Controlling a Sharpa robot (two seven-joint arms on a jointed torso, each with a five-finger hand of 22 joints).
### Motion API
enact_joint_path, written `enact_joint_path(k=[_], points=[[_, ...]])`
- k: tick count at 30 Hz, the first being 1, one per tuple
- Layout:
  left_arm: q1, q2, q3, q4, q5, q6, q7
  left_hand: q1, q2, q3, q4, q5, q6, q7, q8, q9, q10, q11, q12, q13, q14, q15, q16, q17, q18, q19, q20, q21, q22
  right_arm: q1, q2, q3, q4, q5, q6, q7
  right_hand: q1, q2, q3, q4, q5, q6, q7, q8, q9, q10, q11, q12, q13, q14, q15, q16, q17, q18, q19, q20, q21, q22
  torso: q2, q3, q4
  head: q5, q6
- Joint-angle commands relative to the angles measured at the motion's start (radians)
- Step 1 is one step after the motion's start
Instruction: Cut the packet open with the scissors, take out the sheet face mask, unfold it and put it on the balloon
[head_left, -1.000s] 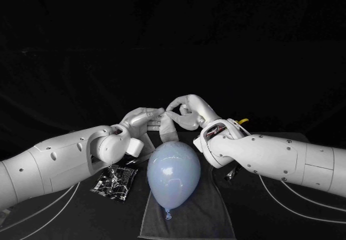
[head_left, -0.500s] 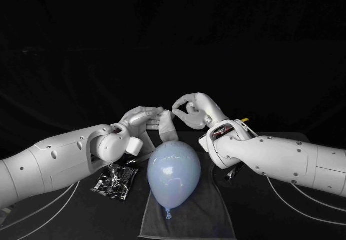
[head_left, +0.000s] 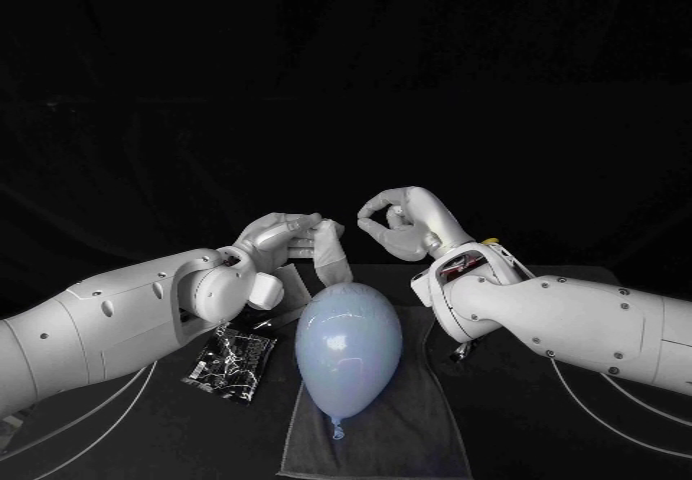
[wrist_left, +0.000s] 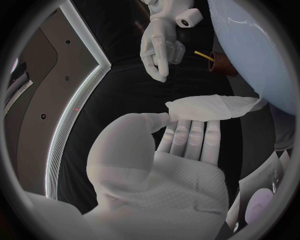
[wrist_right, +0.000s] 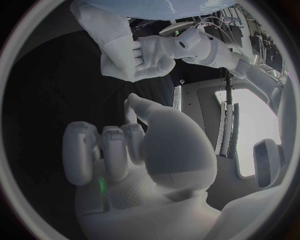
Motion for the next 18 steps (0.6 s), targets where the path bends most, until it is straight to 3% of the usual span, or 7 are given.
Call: enact_joint_path(k=[1, 3, 5, 8, 12, 18], points=[[0.002, 0.002, 0.001, -0.002, 0.0, -0.001, 0.019, 0.009, -0.003, 0.006, 0.0, 0.004, 0.0, 0.001, 0.001, 0.001, 0.002, 0.001, -0.003, -0.001, 0.001, 0.0, 0.0, 0.002, 0.018, 0.006, -0.002, 0.005, 0.0, 0.0, 0.001, 0.001, 0.002, 0.022, 0.018, 0.023, -0.01, -0.002, 0.007, 0.001, 0.004, -0.005, -0.003, 0.016, 0.046, 0.027, -0.006, -0.024, 0.168, 0.104, -0.007, 0.004, 0.263, -0.008, 0.055, -0.006, -0.012, 0.225, -0.001, 0.0, 0.0001, 0.001, 0.001], [0.002, 0.003, 0.001, -0.001, -0.001, 0.001, 0.019, 0.009, -0.003, 0.006, 0.0, 0.004, 0.0, 0.001, 0.001, 0.001, 0.002, 0.001, -0.003, -0.001, 0.001, 0.0, 0.0, 0.002, 0.018, 0.006, -0.002, 0.005, 0.0, 0.0, 0.007, 0.001, -0.002, 0.033, 0.014, 0.033, -0.013, -0.014, 0.007, -0.005, 0.004, -0.028, 0.001, 0.011, 0.047, 0.013, -0.003, -0.046, 0.153, 0.104, -0.006, 0.004, 0.263, -0.006, 0.05, -0.006, -0.023, 0.222, -0.001, 0.0003, 0.0014, 0.001, 0.002], [0.002, 0.003, 0.001, -0.001, -0.002, 0.001, 0.019, 0.009, -0.003, 0.006, 0.0, 0.004, 0.0, 0.001, 0.001, 0.001, 0.002, 0.001, -0.003, -0.001, 0.001, 0.0, 0.0, 0.002, 0.018, 0.006, -0.002, 0.005, 0.0, 0.0, 0.015, 0.001, -0.007, 0.041, 0.01, 0.04, -0.062, -0.045, -0.024, 0.02, 0.003, -0.099, 0.033, -0.037, 0.026, -0.002, 0.022, -0.068, 0.139, 0.104, 0.012, 0.004, 0.263, -0.003, 0.043, 0.002, -0.04, 0.217, 0.0, 0.0003, 0.0028, -0.001, 0.003], [0.002, 0.004, 0.001, -0.001, -0.002, 0.002, 0.019, 0.009, -0.003, 0.006, 0.0, 0.004, 0.0, 0.001, 0.001, 0.001, 0.002, 0.001, -0.003, -0.001, 0.001, 0.0, 0.0, 0.002, 0.018, 0.006, -0.002, 0.005, 0.0, 0.0, 0.032, 0.001, -0.022, 0.045, 0.008, 0.042, -0.089, -0.075, -0.053, 0.036, 0.004, -0.148, 0.063, -0.09, 0.002, -0.011, 0.049, -0.077, 0.134, 0.104, 0.037, 0.004, 0.263, -0.003, 0.04, 0.019, -0.047, 0.215, 0.001, -0.0008, 0.0017, -0.003, 0.005], [0.002, 0.005, 0.001, 0.002, -0.003, 0.003, 0.018, 0.009, -0.003, 0.006, 0.0, 0.004, 0.0, 0.001, 0.001, 0.001, 0.002, 0.001, -0.003, -0.001, 0.001, 0.0, 0.0, 0.002, 0.018, 0.006, -0.002, 0.005, 0.0, 0.0, 0.056, 0.001, -0.044, 0.027, 0.019, 0.022, -0.092, -0.087, -0.071, 0.042, 0.004, -0.166, 0.078, -0.125, -0.014, -0.021, 0.063, -0.088, 0.128, 0.104, 0.05, 0.004, 0.263, -0.001, 0.038, 0.031, -0.054, 0.213, 0.002, -0.0022, 0.0029, -0.004, 0.005], [0.002, 0.007, 0.002, 0.006, -0.006, 0.004, 0.018, 0.009, -0.003, 0.006, 0.0, 0.004, 0.0, 0.001, 0.001, 0.001, 0.002, 0.001, -0.003, -0.001, 0.001, 0.0, 0.0, 0.002, 0.018, 0.006, -0.002, 0.005, 0.0, 0.0, 0.09, 0.001, -0.081, -0.002, 0.052, -0.019, -0.097, -0.097, -0.092, 0.051, 0.004, -0.173, 0.084, -0.148, -0.024, -0.035, 0.07, -0.104, 0.118, 0.104, 0.057, 0.004, 0.263, 0.002, 0.031, 0.04, -0.071, 0.208, 0.0, -0.0023, 0.0032, -0.004, 0.004]])
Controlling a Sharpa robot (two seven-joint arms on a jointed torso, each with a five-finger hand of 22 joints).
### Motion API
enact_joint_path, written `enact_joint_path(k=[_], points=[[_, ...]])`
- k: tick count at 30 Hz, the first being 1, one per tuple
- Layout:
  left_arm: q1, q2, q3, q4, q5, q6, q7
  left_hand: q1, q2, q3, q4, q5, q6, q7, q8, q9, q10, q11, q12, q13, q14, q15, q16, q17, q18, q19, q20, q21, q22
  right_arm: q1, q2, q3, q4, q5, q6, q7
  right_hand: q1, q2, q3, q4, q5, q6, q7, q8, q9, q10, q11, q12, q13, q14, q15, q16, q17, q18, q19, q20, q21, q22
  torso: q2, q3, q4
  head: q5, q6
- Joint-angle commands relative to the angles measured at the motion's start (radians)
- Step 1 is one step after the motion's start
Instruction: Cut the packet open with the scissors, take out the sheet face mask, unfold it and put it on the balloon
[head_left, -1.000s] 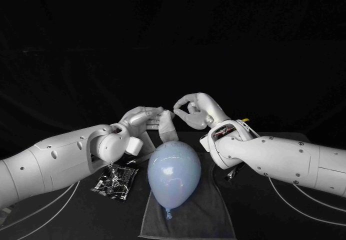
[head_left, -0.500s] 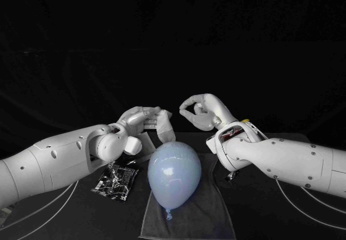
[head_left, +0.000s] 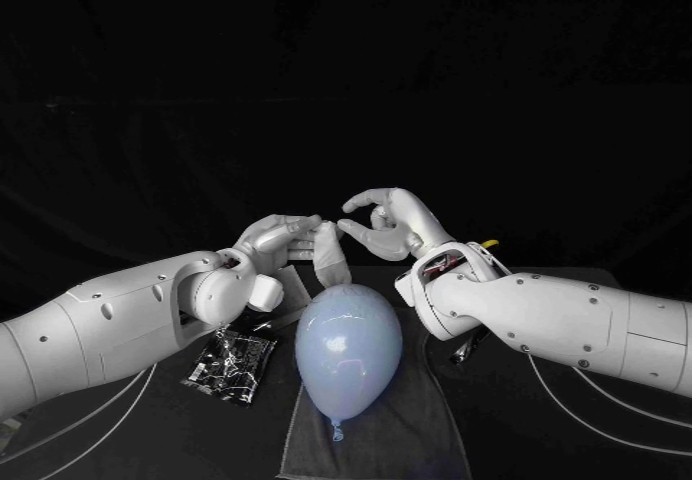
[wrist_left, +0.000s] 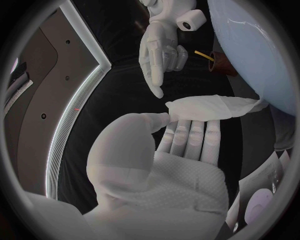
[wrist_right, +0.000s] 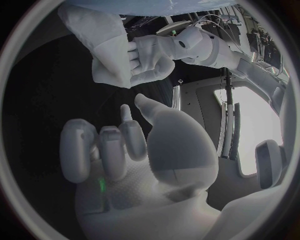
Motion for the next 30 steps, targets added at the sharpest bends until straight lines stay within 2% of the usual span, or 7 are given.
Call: enact_joint_path(k=[1, 5, 10, 13, 19, 24, 30], points=[[0.002, 0.003, 0.001, 0.006, -0.006, 0.006, 0.017, 0.009, -0.003, 0.007, 0.0, 0.004, 0.0, 0.001, 0.002, 0.001, 0.002, 0.001, -0.003, -0.001, 0.001, 0.0, 0.0, 0.002, 0.018, 0.006, -0.002, 0.005, 0.0, 0.0, 0.017, 0.001, -0.02, -0.034, 0.043, -0.039, 0.0, -0.011, -0.01, 0.003, 0.002, -0.009, 0.002, -0.009, -0.004, -0.006, 0.004, -0.006, 0.117, 0.104, 0.011, 0.003, 0.263, 0.003, 0.028, 0.01, -0.006, 0.207, -0.001, -0.0008, 0.0005, 0.0, -0.001], [0.002, 0.004, 0.001, 0.011, -0.007, 0.007, 0.017, 0.01, -0.004, 0.008, 0.0, 0.004, 0.0, 0.001, 0.002, 0.001, 0.001, 0.001, -0.003, -0.001, 0.001, 0.0, 0.0, 0.002, 0.018, 0.007, -0.002, 0.005, 0.0, -0.002, 0.038, 0.001, -0.037, -0.051, 0.062, -0.058, 0.001, -0.01, -0.014, 0.006, 0.002, -0.007, 0.002, -0.013, -0.005, -0.01, 0.005, -0.01, 0.114, 0.104, 0.012, 0.003, 0.263, 0.004, 0.025, 0.012, -0.012, 0.206, -0.001, 0.0007, 0.0003, 0.001, -0.003], [0.002, 0.004, 0.002, 0.015, -0.008, 0.007, 0.017, 0.01, -0.004, 0.008, 0.0, 0.004, 0.0, 0.001, 0.002, 0.001, 0.001, 0.001, -0.003, -0.001, 0.001, 0.0, 0.0, 0.002, 0.018, 0.007, -0.002, 0.005, 0.0, -0.003, 0.054, 0.001, -0.046, -0.06, 0.072, -0.069, 0.002, -0.008, -0.018, 0.009, 0.002, 0.001, 0.002, -0.013, -0.006, -0.009, 0.004, -0.008, 0.115, 0.104, 0.012, 0.003, 0.263, 0.004, 0.025, 0.014, -0.011, 0.206, 0.0, 0.0002, -0.0019, 0.002, -0.003], [0.002, 0.004, 0.002, 0.017, -0.008, 0.007, 0.016, 0.01, -0.004, 0.008, 0.0, 0.004, 0.0, 0.001, 0.002, 0.001, 0.001, 0.001, -0.003, -0.001, 0.001, 0.0, 0.0, 0.002, 0.018, 0.007, -0.002, 0.005, 0.0, -0.003, 0.058, 0.001, -0.05, -0.063, 0.072, -0.071, 0.004, -0.005, -0.021, 0.011, 0.002, 0.009, 0.0, -0.013, -0.006, -0.009, 0.003, -0.007, 0.116, 0.104, 0.012, 0.003, 0.263, 0.005, 0.025, 0.015, -0.011, 0.206, 0.0, 0.0002, -0.0011, 0.001, -0.004], [0.002, 0.005, 0.002, 0.019, -0.01, 0.007, 0.016, 0.01, -0.004, 0.008, 0.0, 0.004, 0.0, 0.001, 0.002, 0.001, 0.001, 0.001, -0.003, -0.001, 0.001, 0.0, 0.0, 0.002, 0.018, 0.007, -0.002, 0.005, 0.0, -0.003, 0.06, 0.001, -0.049, -0.068, 0.082, -0.075, 0.014, 0.003, -0.025, 0.014, 0.002, 0.031, -0.004, -0.012, -0.005, -0.006, 0.0, -0.001, 0.119, 0.104, 0.009, 0.003, 0.263, 0.005, 0.027, 0.016, -0.007, 0.207, -0.002, 0.0009, -0.0024, 0.001, -0.006], [0.002, 0.005, 0.002, 0.02, -0.011, 0.008, 0.017, 0.01, -0.004, 0.008, 0.0, 0.004, 0.0, 0.001, 0.002, 0.001, 0.001, 0.001, -0.003, -0.001, 0.001, 0.0, 0.0, 0.002, 0.018, 0.007, -0.002, 0.005, 0.0, -0.007, 0.06, 0.001, -0.047, -0.07, 0.084, -0.077, 0.02, 0.008, -0.03, 0.016, 0.002, 0.052, -0.011, -0.008, -0.004, -0.005, -0.006, 0.002, 0.121, 0.104, 0.005, 0.003, 0.263, 0.004, 0.028, 0.016, -0.004, 0.208, -0.001, 0.0015, -0.001, 0.005, -0.009], [0.002, 0.004, 0.002, 0.02, -0.011, 0.008, 0.018, 0.01, -0.004, 0.009, 0.0, 0.004, 0.0, 0.002, 0.002, 0.002, 0.001, 0.001, -0.003, -0.001, 0.001, 0.0, 0.0, 0.002, 0.018, 0.007, -0.002, 0.005, 0.0, -0.01, 0.059, 0.001, -0.048, -0.071, 0.077, -0.078, 0.035, 0.022, -0.029, 0.017, 0.002, 0.077, -0.02, -0.002, -0.003, 0.0, -0.013, 0.008, 0.124, 0.104, -0.001, 0.003, 0.263, 0.004, 0.03, 0.012, 0.001, 0.209, -0.001, 0.0008, -0.0016, 0.002, -0.009]])
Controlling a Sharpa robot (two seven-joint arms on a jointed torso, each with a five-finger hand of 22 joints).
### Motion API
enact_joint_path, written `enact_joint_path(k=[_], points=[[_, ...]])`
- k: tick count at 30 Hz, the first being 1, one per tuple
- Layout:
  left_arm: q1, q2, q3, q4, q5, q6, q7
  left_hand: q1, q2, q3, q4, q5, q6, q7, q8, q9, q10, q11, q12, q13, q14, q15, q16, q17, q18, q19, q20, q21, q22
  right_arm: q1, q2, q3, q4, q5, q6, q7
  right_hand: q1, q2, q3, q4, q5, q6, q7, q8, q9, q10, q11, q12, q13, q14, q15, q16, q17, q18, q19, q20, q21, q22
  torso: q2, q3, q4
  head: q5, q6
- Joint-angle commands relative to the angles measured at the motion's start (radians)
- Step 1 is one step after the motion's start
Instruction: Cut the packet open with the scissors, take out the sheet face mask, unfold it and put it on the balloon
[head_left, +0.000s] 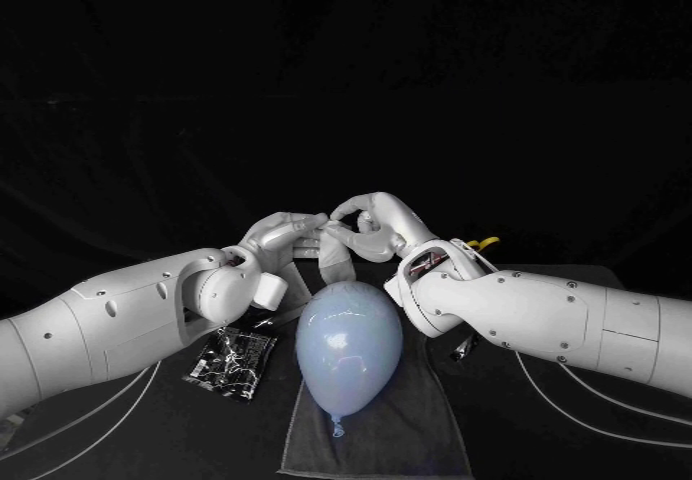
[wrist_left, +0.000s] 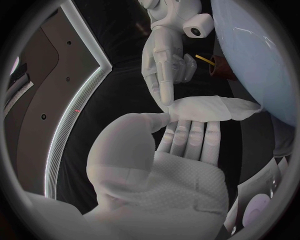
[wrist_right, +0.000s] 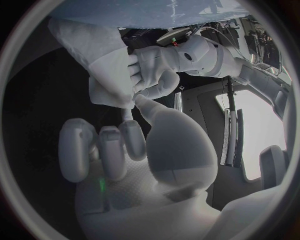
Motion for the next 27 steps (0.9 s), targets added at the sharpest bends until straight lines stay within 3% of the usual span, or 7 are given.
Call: enact_joint_path(k=[1, 9, 14, 20, 27], points=[[0.003, 0.002, 0.002, 0.003, -0.004, 0.008, 0.019, 0.006, 0.0, 0.006, -0.003, 0.003, 0.0, 0.002, 0.003, 0.0, 0.001, 0.001, -0.003, -0.001, 0.001, 0.0, 0.0, 0.002, 0.018, 0.007, -0.002, 0.005, 0.0, -0.003, 0.0, 0.0, 0.001, -0.017, 0.007, -0.008, 0.014, 0.002, -0.003, -0.002, 0.002, 0.013, -0.001, 0.009, 0.003, -0.001, -0.008, 0.006, 0.125, 0.104, -0.009, 0.003, 0.264, 0.003, 0.033, -0.001, 0.006, 0.21, 0.001, -0.0002, 0.0002, -0.002, -0.001], [0.003, 0.0, 0.002, 0.003, -0.004, 0.008, 0.019, 0.006, 0.0, 0.006, -0.003, 0.004, 0.0, 0.002, 0.003, 0.0, 0.002, 0.001, -0.003, -0.001, 0.001, 0.0, 0.0, 0.002, 0.018, 0.007, -0.002, 0.005, 0.0, -0.004, -0.002, 0.0, 0.002, -0.022, -0.008, -0.008, 0.05, 0.035, 0.012, -0.012, 0.002, 0.052, -0.019, 0.026, 0.01, 0.004, -0.024, 0.01, 0.127, 0.104, -0.022, 0.003, 0.264, 0.002, 0.036, -0.012, 0.013, 0.212, 0.0, 0.0001, 0.0, -0.002, -0.001], [0.003, -0.001, 0.002, 0.009, -0.002, 0.01, 0.016, 0.006, 0.0, 0.006, -0.003, 0.004, 0.0, 0.002, 0.003, 0.0, 0.002, 0.001, -0.003, -0.001, 0.001, 0.0, 0.0, 0.002, 0.018, 0.007, -0.002, 0.005, 0.0, -0.006, -0.003, 0.0, 0.004, -0.041, -0.019, -0.012, 0.115, 0.065, 0.044, -0.062, 0.002, 0.094, -0.044, 0.068, 0.033, 0.013, -0.046, 0.019, 0.132, 0.104, -0.041, 0.003, 0.264, 0.0, 0.04, -0.027, 0.025, 0.216, 0.001, 0.0004, -0.0003, -0.002, 0.0], [0.003, -0.003, 0.002, 0.019, 0.001, 0.012, 0.015, 0.006, -0.001, 0.007, -0.003, 0.003, 0.0, 0.002, 0.003, 0.001, 0.002, 0.001, -0.003, 0.0, 0.001, 0.0, 0.0, 0.002, 0.018, 0.008, -0.002, 0.005, 0.0, -0.007, -0.005, 0.0, 0.006, -0.065, -0.039, -0.013, 0.12, 0.063, 0.062, -0.093, 0.002, 0.095, -0.049, 0.117, 0.066, 0.036, -0.052, 0.048, 0.152, 0.104, -0.048, 0.003, 0.264, -0.003, 0.045, -0.037, 0.037, 0.219, 0.001, 0.0002, -0.0003, -0.001, 0.0], [0.003, -0.004, 0.002, 0.018, 0.002, 0.01, 0.015, 0.006, -0.001, 0.007, -0.003, 0.003, 0.0, 0.002, 0.003, 0.001, 0.002, 0.001, -0.003, 0.0, 0.001, 0.0, 0.0, 0.002, 0.018, 0.008, -0.002, 0.005, 0.0, -0.01, -0.013, 0.0, 0.017, -0.07, -0.088, 0.021, 0.111, 0.054, 0.068, -0.103, 0.002, 0.094, -0.053, 0.137, 0.079, 0.044, -0.055, 0.057, 0.159, 0.104, -0.051, 0.003, 0.264, -0.006, 0.05, -0.04, 0.05, 0.223, 0.0, 0.0002, -0.0006, -0.001, -0.002]])
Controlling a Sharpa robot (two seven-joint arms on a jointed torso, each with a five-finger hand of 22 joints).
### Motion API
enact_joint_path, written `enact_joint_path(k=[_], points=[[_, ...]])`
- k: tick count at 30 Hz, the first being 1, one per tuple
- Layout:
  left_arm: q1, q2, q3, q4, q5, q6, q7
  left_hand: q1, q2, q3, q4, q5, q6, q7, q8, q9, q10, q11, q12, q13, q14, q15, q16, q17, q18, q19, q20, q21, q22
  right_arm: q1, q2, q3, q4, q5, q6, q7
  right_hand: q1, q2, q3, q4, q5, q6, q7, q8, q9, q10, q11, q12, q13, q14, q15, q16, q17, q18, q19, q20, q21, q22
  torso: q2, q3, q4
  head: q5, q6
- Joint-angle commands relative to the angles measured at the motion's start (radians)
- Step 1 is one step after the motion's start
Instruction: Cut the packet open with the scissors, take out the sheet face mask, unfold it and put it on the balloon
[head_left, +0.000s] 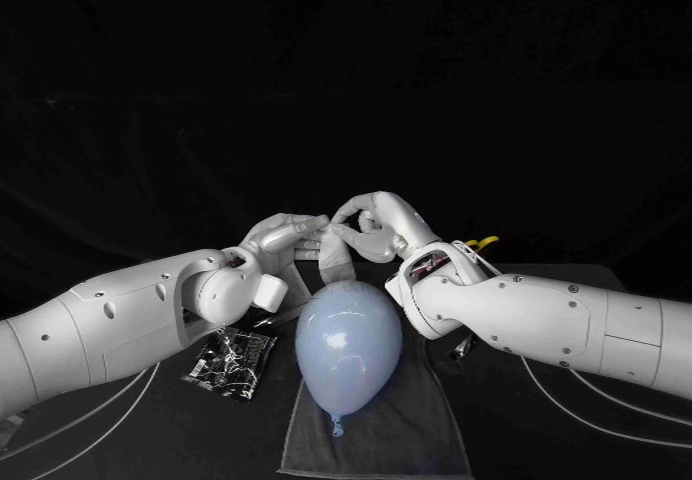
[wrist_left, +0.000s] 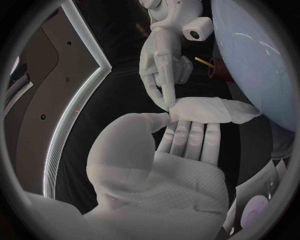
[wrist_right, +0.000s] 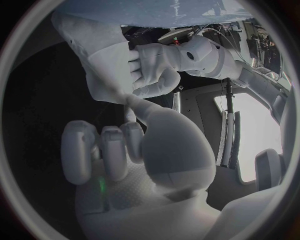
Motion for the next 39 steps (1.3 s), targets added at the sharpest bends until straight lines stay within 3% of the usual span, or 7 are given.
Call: enact_joint_path(k=[1, 12, 31, 39], points=[[0.003, 0.001, 0.003, 0.001, 0.006, 0.01, 0.022, 0.007, 0.0, 0.004, 0.0, 0.004, 0.0, 0.002, 0.006, 0.001, 0.003, -0.001, -0.003, 0.0, 0.001, 0.0, 0.0, 0.002, 0.018, 0.008, -0.002, 0.005, 0.0, -0.003, -0.005, -0.001, 0.005, -0.021, -0.049, 0.028, 0.002, -0.003, 0.001, -0.007, 0.007, 0.001, -0.007, 0.014, 0.039, 0.019, -0.005, 0.007, 0.161, 0.108, -0.008, 0.003, 0.263, -0.006, 0.051, -0.011, 0.005, 0.223, 0.0, 0.0002, 0.0003, 0.0, -0.001], [0.004, -0.001, 0.003, -0.014, 0.007, 0.005, 0.025, 0.006, -0.001, 0.004, 0.001, 0.004, 0.001, 0.001, 0.007, 0.001, 0.004, -0.001, -0.002, 0.0, 0.002, 0.0, 0.0, 0.002, 0.018, 0.008, -0.002, 0.005, 0.0, -0.005, -0.035, 0.0, 0.034, 0.0, -0.086, 0.075, -0.006, -0.006, 0.002, -0.008, 0.007, 0.002, -0.01, 0.023, 0.043, 0.021, -0.008, 0.009, 0.162, 0.108, -0.01, 0.003, 0.263, -0.008, 0.053, -0.012, 0.012, 0.225, 0.0, -0.0001, -0.0001, 0.001, -0.003], [0.005, 0.006, 0.004, -0.058, 0.006, -0.005, 0.042, 0.007, -0.001, 0.005, 0.001, 0.004, 0.001, 0.001, 0.008, 0.002, 0.005, -0.001, -0.002, 0.0, 0.003, -0.001, 0.001, 0.002, 0.018, 0.008, -0.002, 0.005, 0.0, -0.005, -0.101, 0.0, 0.07, 0.008, -0.045, 0.094, -0.008, -0.006, 0.002, -0.009, 0.007, 0.002, -0.011, 0.025, 0.044, 0.025, -0.009, 0.014, 0.166, 0.108, -0.01, 0.003, 0.263, -0.008, 0.055, -0.013, 0.016, 0.226, 0.0, 0.0003, -0.0015, 0.005, -0.003], [0.024, 0.018, 0.01, -0.104, -0.009, 0.011, 0.047, 0.007, -0.002, 0.005, 0.0, 0.004, 0.001, 0.001, 0.008, 0.002, 0.005, -0.001, -0.002, 0.0, 0.003, -0.001, 0.001, 0.002, 0.018, 0.008, -0.003, 0.005, 0.0, -0.005, -0.11, 0.0, 0.061, 0.007, -0.024, 0.101, -0.009, -0.006, 0.003, -0.009, 0.007, 0.002, -0.011, 0.027, 0.045, 0.025, -0.009, 0.015, 0.166, 0.108, -0.011, 0.003, 0.263, -0.008, 0.055, -0.013, 0.015, 0.226, -0.001, 0.0009, -0.0007, 0.009, -0.001]])
